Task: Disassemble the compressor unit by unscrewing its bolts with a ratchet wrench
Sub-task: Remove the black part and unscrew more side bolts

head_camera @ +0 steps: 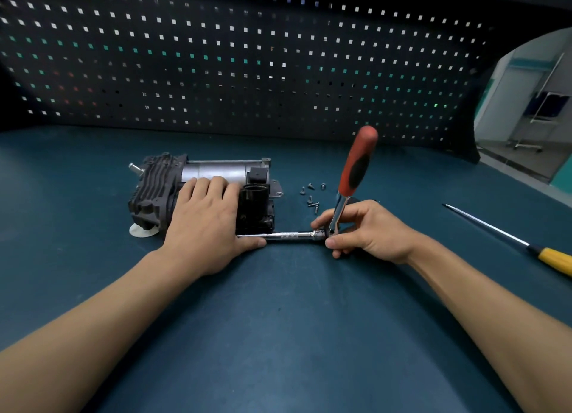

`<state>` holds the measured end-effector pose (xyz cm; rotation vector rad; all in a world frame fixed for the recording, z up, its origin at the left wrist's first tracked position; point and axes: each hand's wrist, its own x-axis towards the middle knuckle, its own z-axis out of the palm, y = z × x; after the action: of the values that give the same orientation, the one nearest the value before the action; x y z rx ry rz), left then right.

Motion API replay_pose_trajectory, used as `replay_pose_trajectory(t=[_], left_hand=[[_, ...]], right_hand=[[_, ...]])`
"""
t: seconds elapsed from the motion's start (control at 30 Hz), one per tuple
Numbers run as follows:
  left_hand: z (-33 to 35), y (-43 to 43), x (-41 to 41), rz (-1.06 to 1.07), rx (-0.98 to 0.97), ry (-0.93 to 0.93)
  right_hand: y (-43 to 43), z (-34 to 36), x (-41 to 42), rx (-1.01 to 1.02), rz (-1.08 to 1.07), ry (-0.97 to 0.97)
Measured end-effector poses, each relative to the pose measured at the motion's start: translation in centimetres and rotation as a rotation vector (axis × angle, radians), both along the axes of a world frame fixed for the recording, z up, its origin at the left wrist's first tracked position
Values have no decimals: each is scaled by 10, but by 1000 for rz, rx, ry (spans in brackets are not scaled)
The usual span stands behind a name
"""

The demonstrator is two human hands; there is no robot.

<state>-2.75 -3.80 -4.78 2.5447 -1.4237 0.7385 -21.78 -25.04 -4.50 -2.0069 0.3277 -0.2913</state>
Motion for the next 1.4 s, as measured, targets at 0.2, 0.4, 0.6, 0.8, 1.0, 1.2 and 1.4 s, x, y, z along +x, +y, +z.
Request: replay_pose_trajectory(t=[0.2,0.4,0.6,0.8,1.0,1.2,1.4], left_hand=[[-1,1,1,-8,-6,5],[-1,0,1,-6,-2,3],[-1,0,2,-11,-6,6],[0,1,1,-6,-3,14],[-1,1,2,-3,4,18],[-1,0,1,-14,-16,17],[0,0,0,-3,-17,23]], right_hand=[[8,7,-8,-307,0,50],[22,20,-16,-778,-38,154],[32,24,-21,-903,-4,274],[46,16,-30,-1106,33,314],[45,12,-28,-981,39,397],[38,7,-4,-874,-95,203],[28,17,14,-540,-173,240]])
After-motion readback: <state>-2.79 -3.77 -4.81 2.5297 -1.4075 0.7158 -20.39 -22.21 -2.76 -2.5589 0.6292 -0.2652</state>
